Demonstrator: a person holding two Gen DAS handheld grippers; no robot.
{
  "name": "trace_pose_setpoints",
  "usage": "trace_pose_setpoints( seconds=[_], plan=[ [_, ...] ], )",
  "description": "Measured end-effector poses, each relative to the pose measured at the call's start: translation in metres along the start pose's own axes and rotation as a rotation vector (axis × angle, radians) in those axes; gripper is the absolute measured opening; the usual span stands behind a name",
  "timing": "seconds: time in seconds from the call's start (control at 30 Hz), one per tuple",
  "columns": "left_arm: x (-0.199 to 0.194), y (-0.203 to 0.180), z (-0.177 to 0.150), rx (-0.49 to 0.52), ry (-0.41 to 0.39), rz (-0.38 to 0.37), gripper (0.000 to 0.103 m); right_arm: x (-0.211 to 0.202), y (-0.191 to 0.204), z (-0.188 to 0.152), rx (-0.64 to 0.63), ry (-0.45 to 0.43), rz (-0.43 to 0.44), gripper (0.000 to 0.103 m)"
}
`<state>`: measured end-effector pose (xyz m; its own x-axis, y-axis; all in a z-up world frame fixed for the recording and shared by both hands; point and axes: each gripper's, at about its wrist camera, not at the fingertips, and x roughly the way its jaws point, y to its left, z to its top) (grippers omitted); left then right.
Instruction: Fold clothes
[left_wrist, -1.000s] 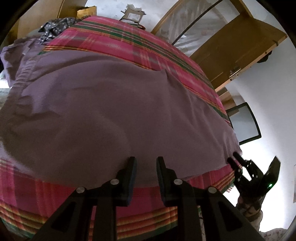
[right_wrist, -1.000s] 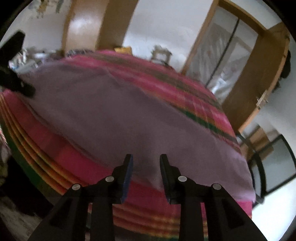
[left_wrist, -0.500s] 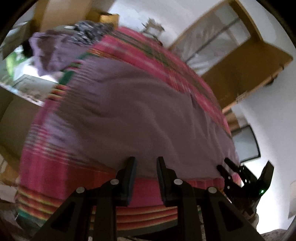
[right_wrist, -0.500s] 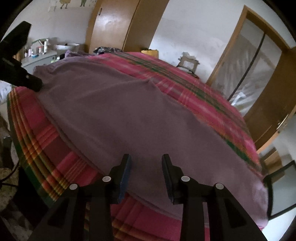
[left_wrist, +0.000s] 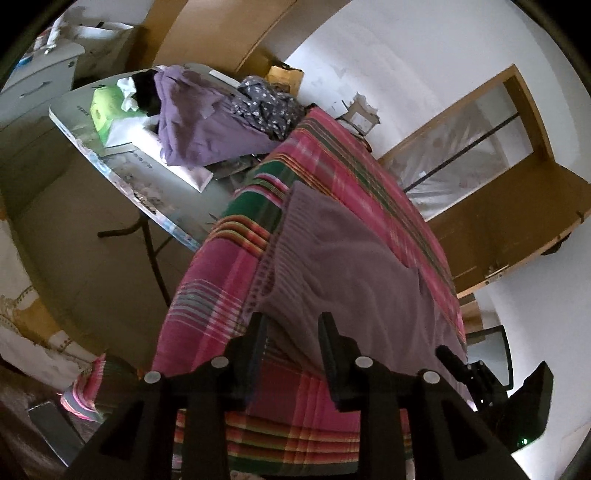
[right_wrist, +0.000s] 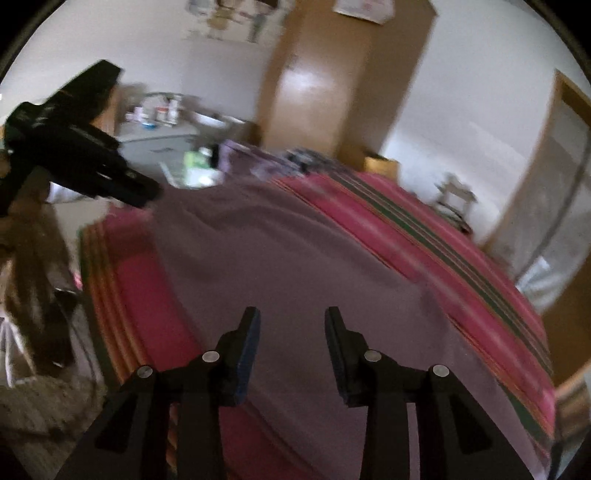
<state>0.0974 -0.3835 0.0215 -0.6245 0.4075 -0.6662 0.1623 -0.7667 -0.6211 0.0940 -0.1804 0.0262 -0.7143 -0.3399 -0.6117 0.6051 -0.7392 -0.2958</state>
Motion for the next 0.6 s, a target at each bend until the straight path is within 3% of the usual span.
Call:
trace_pose_setpoints(
  seconds=[0.23, 0.3, 0.33, 0.37, 0.6],
  plan=[
    [-0.001, 0.007, 0.001, -0.035, 0.0, -0.011, 0.029, 0.021, 0.045, 0.029, -0.117, -0.024, 0.113, 0.038],
    [-0.003, 0.01, 0.002, -0.053, -0.013, -0.015, 0.029, 0.025, 0.053, 0.036, -0.124, -0.029, 0.14, 0.047],
    [-0.004, 0.012, 0.003, -0.06, -0.021, -0.014, 0.029, 0.027, 0.056, 0.039, -0.128, -0.032, 0.15, 0.058],
    [-0.005, 0.013, 0.004, -0.067, -0.028, -0.013, 0.029, 0.029, 0.06, 0.042, -0.136, -0.037, 0.156, 0.06],
    [-0.005, 0.023, 0.005, -0.105, -0.03, -0.024, 0.029, 0.045, 0.077, 0.056, -0.161, -0.038, 0.193, 0.06]
  ],
)
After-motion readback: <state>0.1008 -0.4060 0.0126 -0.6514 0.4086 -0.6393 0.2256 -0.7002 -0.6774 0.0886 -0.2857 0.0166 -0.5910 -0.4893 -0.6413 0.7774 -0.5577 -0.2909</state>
